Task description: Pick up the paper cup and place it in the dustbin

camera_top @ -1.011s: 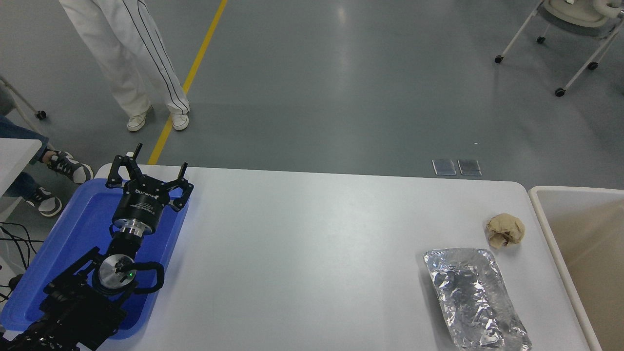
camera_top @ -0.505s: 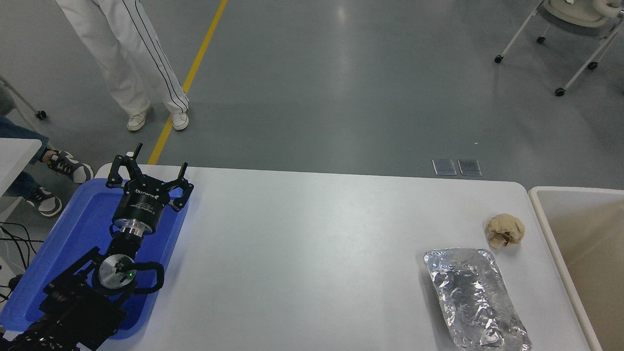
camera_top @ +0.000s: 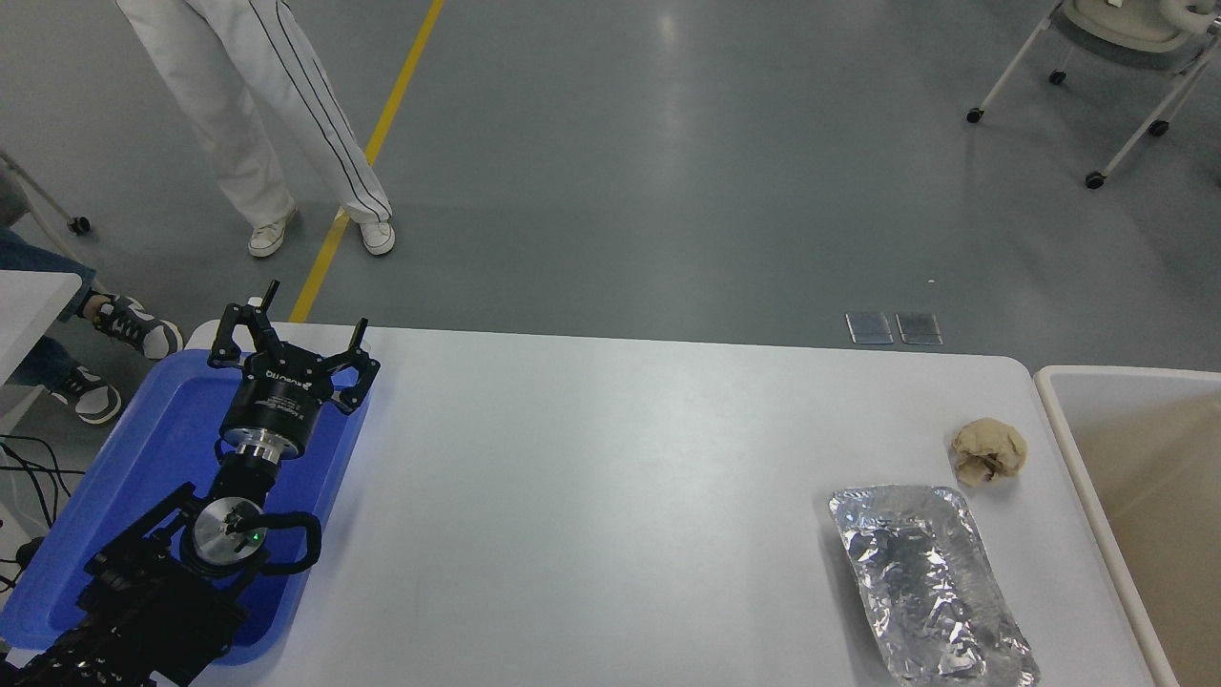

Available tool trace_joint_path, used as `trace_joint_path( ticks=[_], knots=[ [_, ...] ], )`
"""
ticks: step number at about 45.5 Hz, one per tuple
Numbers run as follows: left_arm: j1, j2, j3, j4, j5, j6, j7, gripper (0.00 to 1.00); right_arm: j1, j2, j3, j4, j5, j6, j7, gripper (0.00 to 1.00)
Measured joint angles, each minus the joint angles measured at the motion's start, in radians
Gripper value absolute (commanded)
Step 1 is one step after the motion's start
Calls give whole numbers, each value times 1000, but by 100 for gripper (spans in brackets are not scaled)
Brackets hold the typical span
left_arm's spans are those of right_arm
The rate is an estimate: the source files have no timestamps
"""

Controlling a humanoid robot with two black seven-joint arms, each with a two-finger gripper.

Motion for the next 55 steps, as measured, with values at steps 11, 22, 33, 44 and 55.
trace_joint_path(
  ticks=[11, 22, 33, 44, 55],
  knots=[
    [0, 0, 0, 0, 0, 0, 0, 100, 130, -78, -117, 211, 1, 13, 0, 100],
    [0, 0, 0, 0, 0, 0, 0, 100, 332, -102, -355, 411, 1, 23, 0, 100],
    [-1, 0, 0, 0, 0, 0, 1, 100, 531, -106, -521, 582, 1, 76, 0, 100],
    [-1, 0, 0, 0, 0, 1, 1, 100, 686, -104, -616, 689, 1, 223, 2, 100],
    [-1, 0, 1, 0, 0, 1, 2, 100, 821, -93, -644, 749, 0, 451, 4, 100]
  ],
)
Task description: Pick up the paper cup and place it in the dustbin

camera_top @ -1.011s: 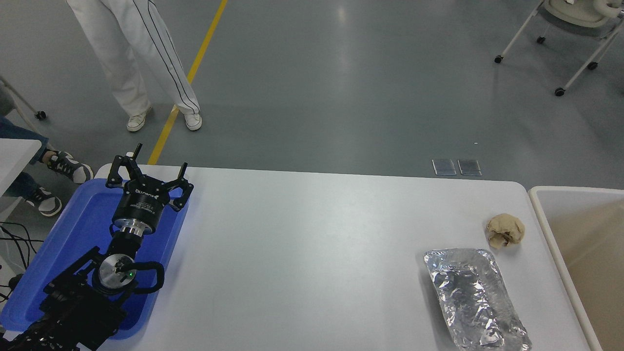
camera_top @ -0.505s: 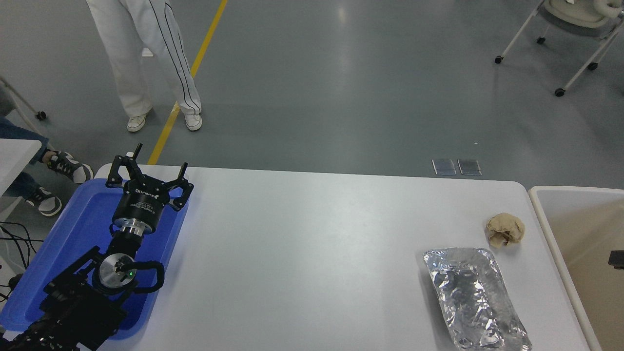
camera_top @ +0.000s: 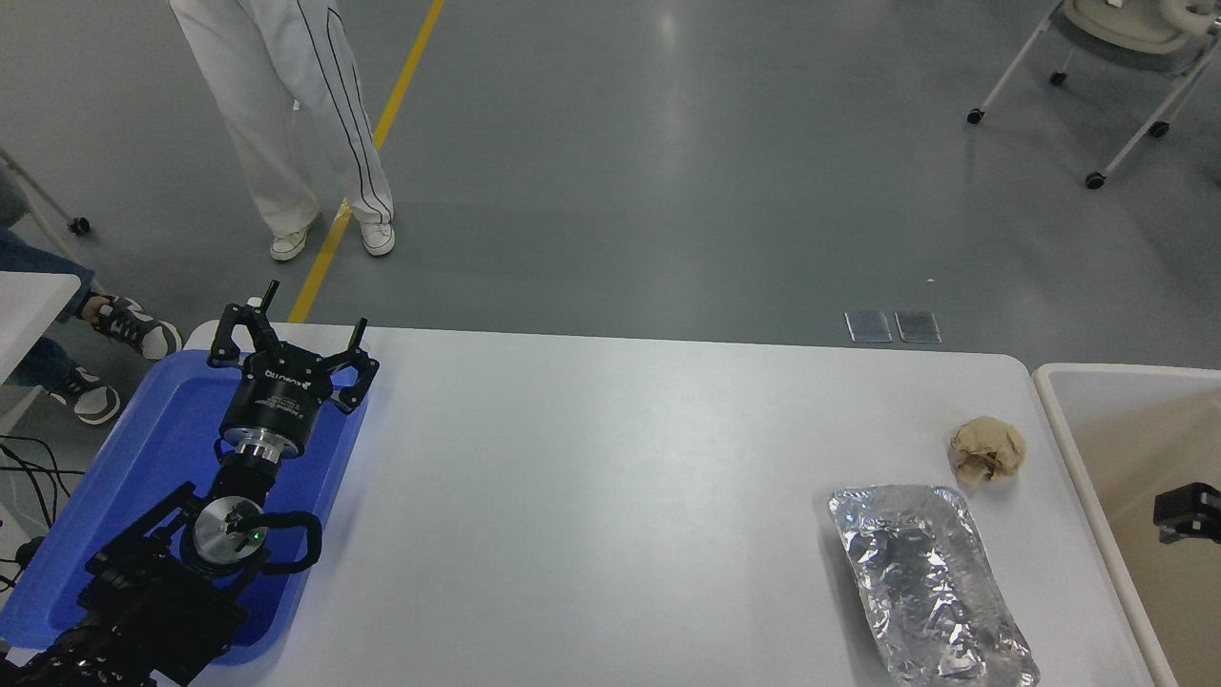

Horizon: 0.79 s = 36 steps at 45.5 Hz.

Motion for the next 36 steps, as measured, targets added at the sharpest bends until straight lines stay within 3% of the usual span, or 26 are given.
trace_joint_path(
  ticks=[14, 36],
  knots=[
    [0, 0, 0, 0, 0, 0, 0, 100, 196, 51, -67, 54, -1, 219, 1, 100],
    [1, 0, 0, 0, 0, 0, 0, 100, 545, 160, -167, 233, -3, 276, -1, 100]
  ],
)
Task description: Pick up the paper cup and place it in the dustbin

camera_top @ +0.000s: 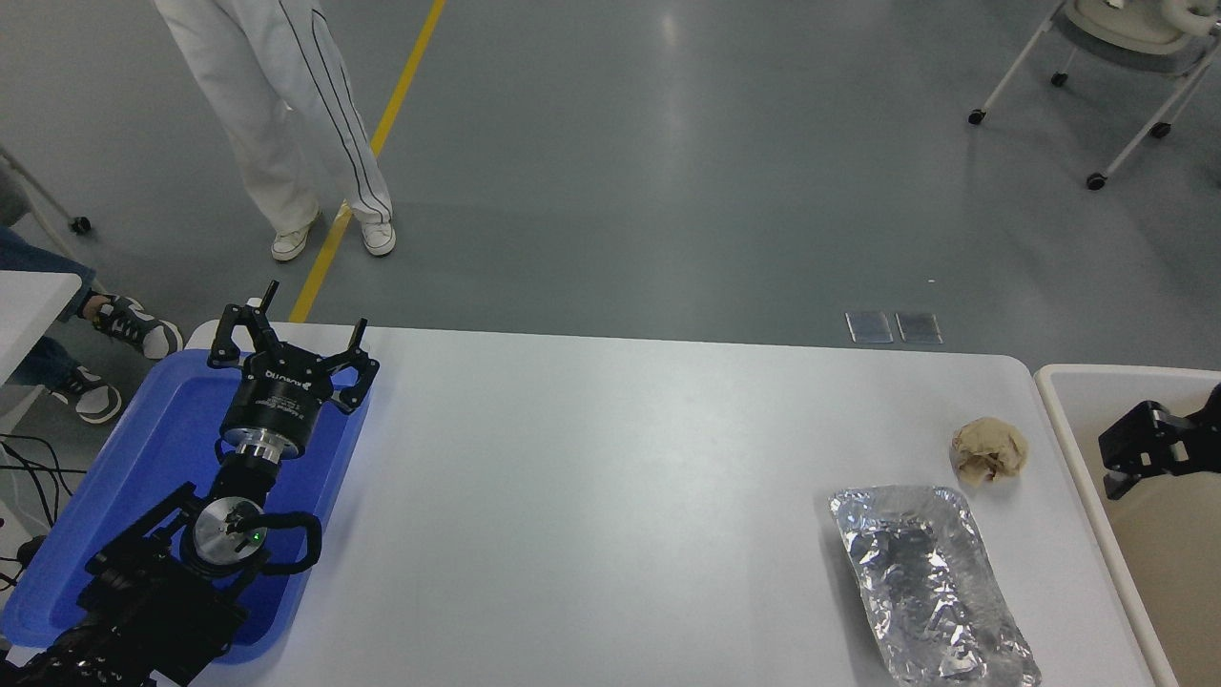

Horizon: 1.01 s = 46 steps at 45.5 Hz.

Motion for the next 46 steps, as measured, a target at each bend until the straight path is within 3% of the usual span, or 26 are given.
trace_joint_path(
  ticks=[31, 46],
  knots=[
    [0, 0, -1, 0, 0, 0, -2, 100, 209, 195, 114, 117, 3, 6, 0, 100],
    [0, 0, -1, 0, 0, 0, -2, 100, 233, 231, 144, 129, 40, 6, 0, 100]
  ],
)
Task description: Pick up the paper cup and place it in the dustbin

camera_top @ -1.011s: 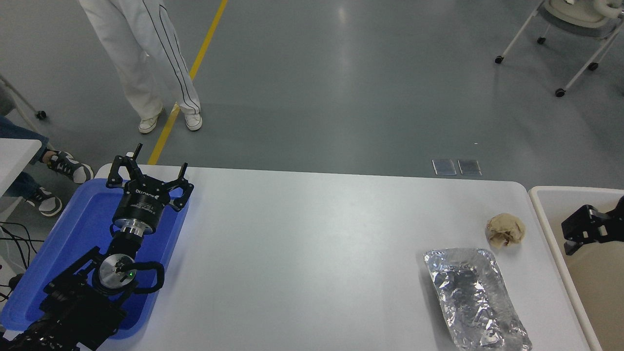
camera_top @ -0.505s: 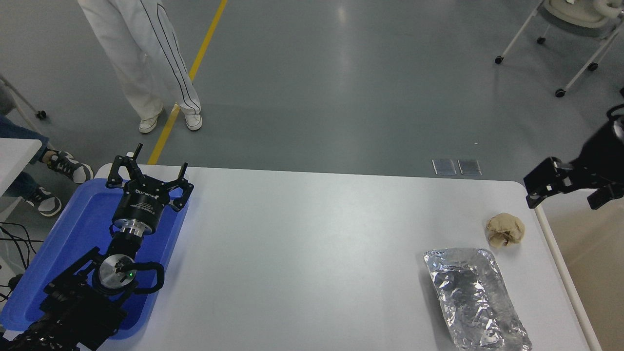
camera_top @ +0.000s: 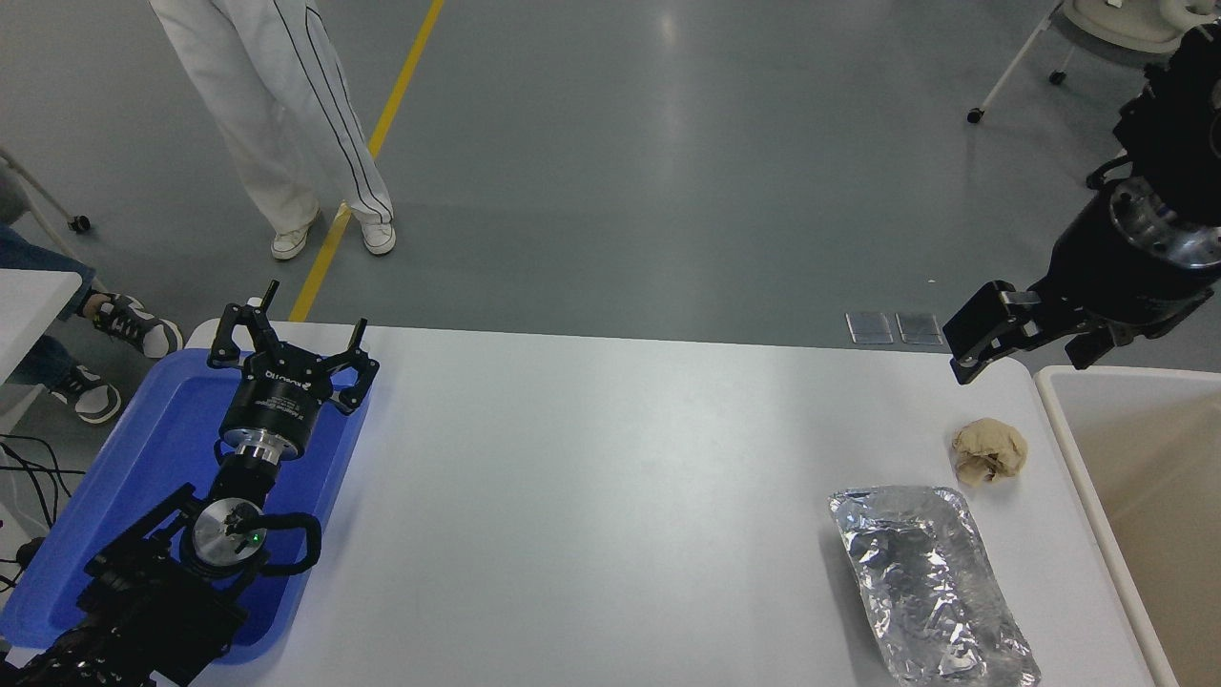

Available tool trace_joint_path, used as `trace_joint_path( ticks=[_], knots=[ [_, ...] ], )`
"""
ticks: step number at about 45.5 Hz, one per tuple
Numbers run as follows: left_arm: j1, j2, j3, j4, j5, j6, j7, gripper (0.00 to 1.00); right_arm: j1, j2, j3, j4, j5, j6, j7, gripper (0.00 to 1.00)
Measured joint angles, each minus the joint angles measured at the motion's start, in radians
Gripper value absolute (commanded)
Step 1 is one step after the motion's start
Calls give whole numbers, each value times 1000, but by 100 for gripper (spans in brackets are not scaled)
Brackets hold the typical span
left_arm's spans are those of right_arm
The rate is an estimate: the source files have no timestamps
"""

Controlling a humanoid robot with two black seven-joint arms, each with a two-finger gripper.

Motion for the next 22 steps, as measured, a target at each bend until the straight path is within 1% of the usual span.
trace_joint_path(
  ticks=[9, 22],
  knots=[
    [0, 0, 0, 0, 0, 0, 0, 100, -1, 5, -12, 1, 15, 0, 0, 100],
    [0, 0, 0, 0, 0, 0, 0, 100, 3, 4, -92, -1, 65, 0, 0, 100]
  ],
)
